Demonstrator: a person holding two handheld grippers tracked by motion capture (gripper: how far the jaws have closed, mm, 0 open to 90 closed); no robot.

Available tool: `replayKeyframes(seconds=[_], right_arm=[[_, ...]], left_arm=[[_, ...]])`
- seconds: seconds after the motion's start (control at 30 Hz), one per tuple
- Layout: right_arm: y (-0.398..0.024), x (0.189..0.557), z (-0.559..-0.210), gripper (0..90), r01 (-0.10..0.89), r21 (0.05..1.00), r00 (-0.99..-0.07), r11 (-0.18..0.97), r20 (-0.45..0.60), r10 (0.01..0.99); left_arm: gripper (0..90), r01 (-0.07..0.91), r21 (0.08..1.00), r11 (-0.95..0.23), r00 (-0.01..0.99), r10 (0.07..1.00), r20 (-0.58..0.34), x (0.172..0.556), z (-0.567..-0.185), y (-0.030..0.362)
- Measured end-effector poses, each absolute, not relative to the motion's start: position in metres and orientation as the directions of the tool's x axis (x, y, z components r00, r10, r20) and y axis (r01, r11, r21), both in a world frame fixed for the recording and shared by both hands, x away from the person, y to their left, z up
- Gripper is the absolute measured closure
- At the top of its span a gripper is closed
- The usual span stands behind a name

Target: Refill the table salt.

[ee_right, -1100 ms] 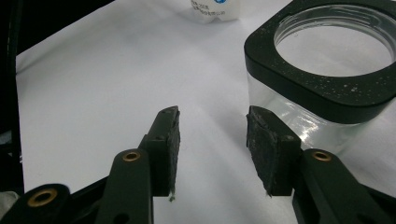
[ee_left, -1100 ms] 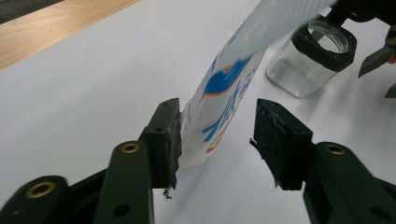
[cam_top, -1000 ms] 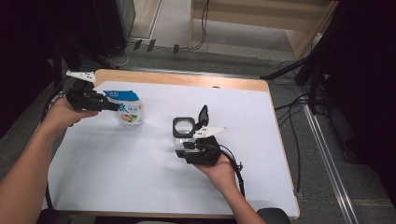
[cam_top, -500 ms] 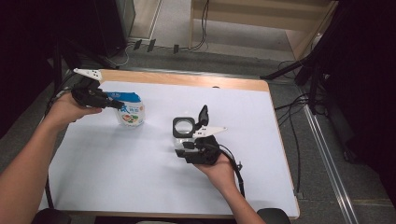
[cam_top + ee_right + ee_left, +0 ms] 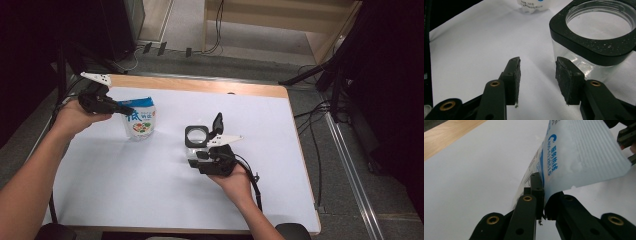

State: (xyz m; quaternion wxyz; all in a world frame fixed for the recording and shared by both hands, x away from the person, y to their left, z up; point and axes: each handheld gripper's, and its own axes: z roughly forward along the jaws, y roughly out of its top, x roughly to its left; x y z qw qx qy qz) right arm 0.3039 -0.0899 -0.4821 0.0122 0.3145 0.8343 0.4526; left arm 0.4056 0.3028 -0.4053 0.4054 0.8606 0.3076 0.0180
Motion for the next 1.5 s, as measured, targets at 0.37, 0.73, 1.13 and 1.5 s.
replayKeyframes(seconds=[0.37,0.73,1.13,1.5], right_arm=[[-0.090,0.304,-0.482,56.5,0.513,0.763,-0.802,0.393,0.262,0.537],[-0.091,0.304,-0.481,61.6,0.508,0.773,-0.800,0.381,0.259,0.541],[-0.075,0.307,-0.470,87.2,0.490,0.793,-0.790,0.362,0.229,0.569],[-0.050,0.315,-0.477,90.0,0.472,0.831,-0.753,0.295,0.205,0.625]], left_arm=[[86.9,0.486,0.716,-0.502,0.831,0.519,-0.199,0.403,-0.404,0.289],[90.0,0.491,0.734,-0.469,0.831,0.506,-0.232,0.393,-0.390,0.284],[90.0,0.479,0.736,-0.479,0.845,0.477,-0.240,0.367,-0.365,0.261],[90.0,0.447,0.730,-0.516,0.877,0.411,-0.247,0.353,-0.351,0.236]])
